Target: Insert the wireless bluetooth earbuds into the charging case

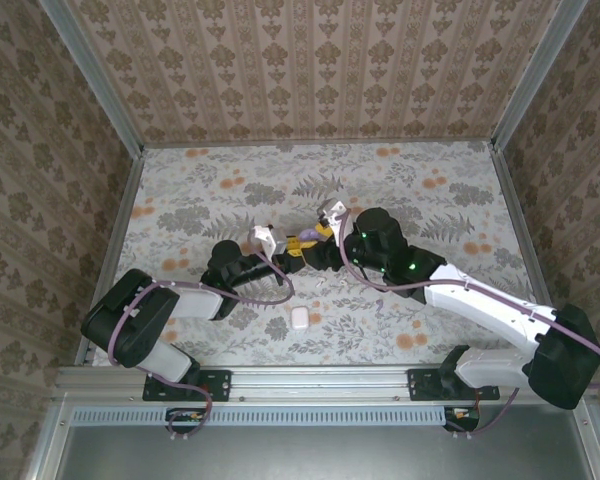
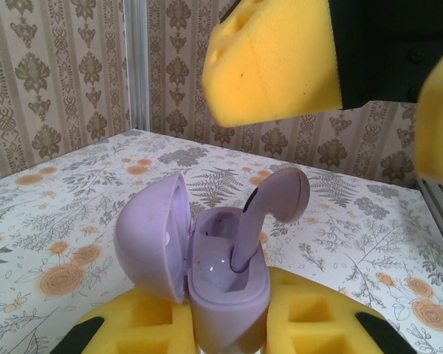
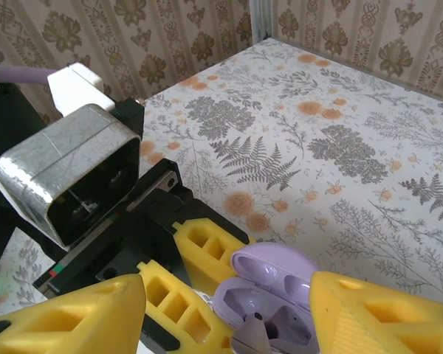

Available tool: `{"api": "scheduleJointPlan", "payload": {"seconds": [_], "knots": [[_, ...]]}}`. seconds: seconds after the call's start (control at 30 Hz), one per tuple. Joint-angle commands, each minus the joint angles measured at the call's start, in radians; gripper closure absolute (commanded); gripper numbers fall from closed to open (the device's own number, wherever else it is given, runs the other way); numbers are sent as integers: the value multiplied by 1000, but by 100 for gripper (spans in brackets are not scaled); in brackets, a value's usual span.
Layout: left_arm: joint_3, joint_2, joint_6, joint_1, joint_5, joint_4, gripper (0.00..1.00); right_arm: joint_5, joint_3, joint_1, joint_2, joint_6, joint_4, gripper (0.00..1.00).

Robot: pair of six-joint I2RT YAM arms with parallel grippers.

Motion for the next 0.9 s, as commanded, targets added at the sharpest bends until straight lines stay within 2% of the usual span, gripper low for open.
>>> {"api": "scheduleJointPlan", "payload": {"seconds": [0.0, 0.27, 0.47, 0.87], "knots": [[26, 1, -26, 4, 1, 43, 90, -55, 34, -31, -41, 64, 33, 40], [26, -2, -29, 5, 6, 43, 90, -131, 17, -121, -82, 189, -16, 48], [27, -3, -29, 5, 8, 43, 90, -97, -5, -155, -62, 238, -76, 48], [30, 0, -29, 5, 6, 43, 90, -54, -9, -162, 17, 281, -115, 51]]}}
